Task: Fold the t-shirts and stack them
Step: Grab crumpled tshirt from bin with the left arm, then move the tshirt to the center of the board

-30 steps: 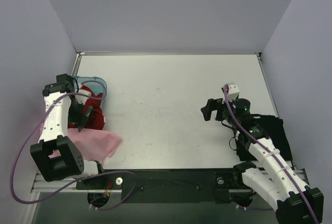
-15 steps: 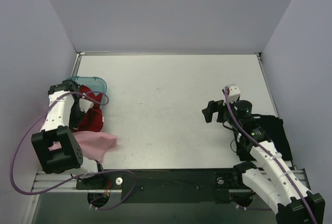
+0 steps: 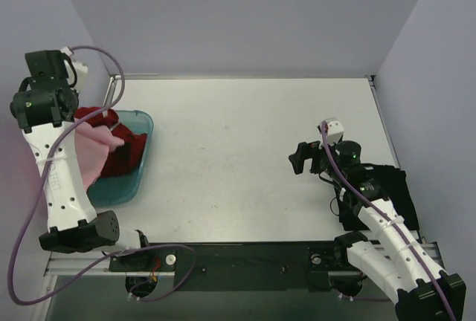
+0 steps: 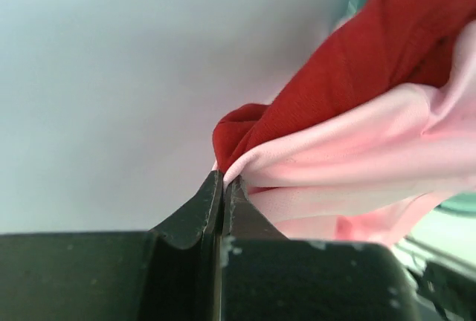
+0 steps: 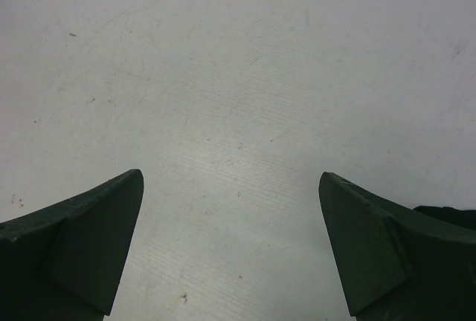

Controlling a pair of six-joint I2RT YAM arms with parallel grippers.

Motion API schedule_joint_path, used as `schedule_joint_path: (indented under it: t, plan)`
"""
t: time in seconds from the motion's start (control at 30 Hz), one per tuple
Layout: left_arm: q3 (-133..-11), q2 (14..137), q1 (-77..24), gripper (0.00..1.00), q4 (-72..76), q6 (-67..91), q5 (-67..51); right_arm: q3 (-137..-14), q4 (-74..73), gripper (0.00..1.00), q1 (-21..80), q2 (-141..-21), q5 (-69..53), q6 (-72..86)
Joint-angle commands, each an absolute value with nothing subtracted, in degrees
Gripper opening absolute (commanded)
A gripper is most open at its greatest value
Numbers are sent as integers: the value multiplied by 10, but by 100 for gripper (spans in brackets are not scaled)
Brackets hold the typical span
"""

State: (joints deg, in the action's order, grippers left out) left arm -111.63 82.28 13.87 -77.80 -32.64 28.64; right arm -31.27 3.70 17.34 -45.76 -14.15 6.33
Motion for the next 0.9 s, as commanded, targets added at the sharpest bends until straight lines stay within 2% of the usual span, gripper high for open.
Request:
schedule_joint_path:
  t: [0.0,0.2,0.27,0.43,0.53,0.63,0.77,0.87]
  plan:
    - [-1244,809,132,0,-697,-365,326,-350,56,99,178,-464,-160,63]
    - [-1224,783,119,0,-547,-415,308,-360,53,99,178,-470,-163,66]
    - [-1230,777,114,0,-538,-386,256,-360,53,99,178,-469,-162,69]
    - [-1281,744,114,0,-479,-191,15,-373,53,99,178,-469,-179,86]
    - [-1340,771,113,0,-454,-84,-98,-394,43,99,178,-475,-198,105]
    - [-1340,788,100,0,-414,50,-277,-431,24,99,178,-485,-230,122]
    - [-1339,812,29,0,-382,133,-344,-476,-17,99,178,-498,-262,142]
    - [-1355,829,-35,0,-387,126,-338,-503,-25,99,178,-502,-281,155]
